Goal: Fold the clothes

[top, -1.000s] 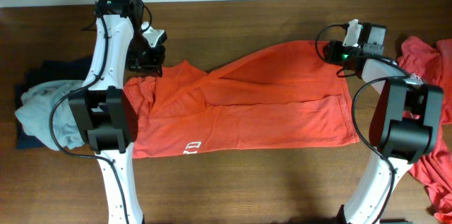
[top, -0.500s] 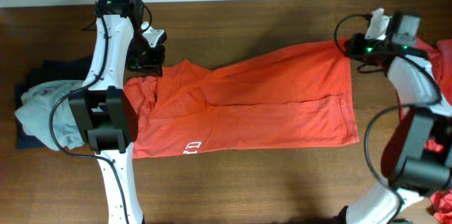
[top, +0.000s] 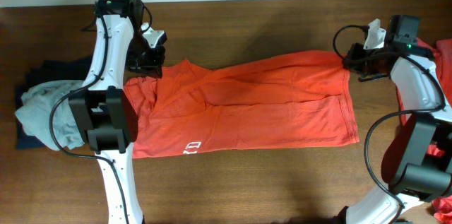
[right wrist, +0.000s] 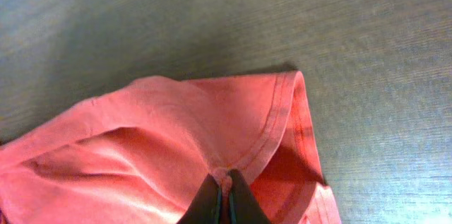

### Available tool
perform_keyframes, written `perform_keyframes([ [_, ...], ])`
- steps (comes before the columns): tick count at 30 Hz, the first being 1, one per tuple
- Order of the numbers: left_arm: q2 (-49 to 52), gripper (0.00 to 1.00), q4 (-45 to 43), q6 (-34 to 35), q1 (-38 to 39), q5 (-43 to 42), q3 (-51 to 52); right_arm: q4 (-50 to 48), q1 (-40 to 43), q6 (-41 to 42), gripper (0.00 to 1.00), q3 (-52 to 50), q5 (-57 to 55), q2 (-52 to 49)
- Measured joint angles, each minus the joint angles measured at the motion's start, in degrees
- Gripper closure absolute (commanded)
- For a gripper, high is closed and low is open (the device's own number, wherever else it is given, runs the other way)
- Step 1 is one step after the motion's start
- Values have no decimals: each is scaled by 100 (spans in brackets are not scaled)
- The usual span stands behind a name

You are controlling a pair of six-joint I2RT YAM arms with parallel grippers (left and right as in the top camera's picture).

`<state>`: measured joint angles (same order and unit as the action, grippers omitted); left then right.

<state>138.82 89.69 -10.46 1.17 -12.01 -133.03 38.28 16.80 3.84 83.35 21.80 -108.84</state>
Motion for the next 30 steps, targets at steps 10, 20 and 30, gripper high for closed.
perform_keyframes([
  [10,-157,59,-188,57,0,0,2,85,0,-4,92,0,-229,0],
  [20,-192,53,-1775,61,0,92,879,46,0,-2,92,0,-227,0],
  [30,-195,80,-2555,63,0,83,1749,-37,0,-2,92,0,-227,0],
])
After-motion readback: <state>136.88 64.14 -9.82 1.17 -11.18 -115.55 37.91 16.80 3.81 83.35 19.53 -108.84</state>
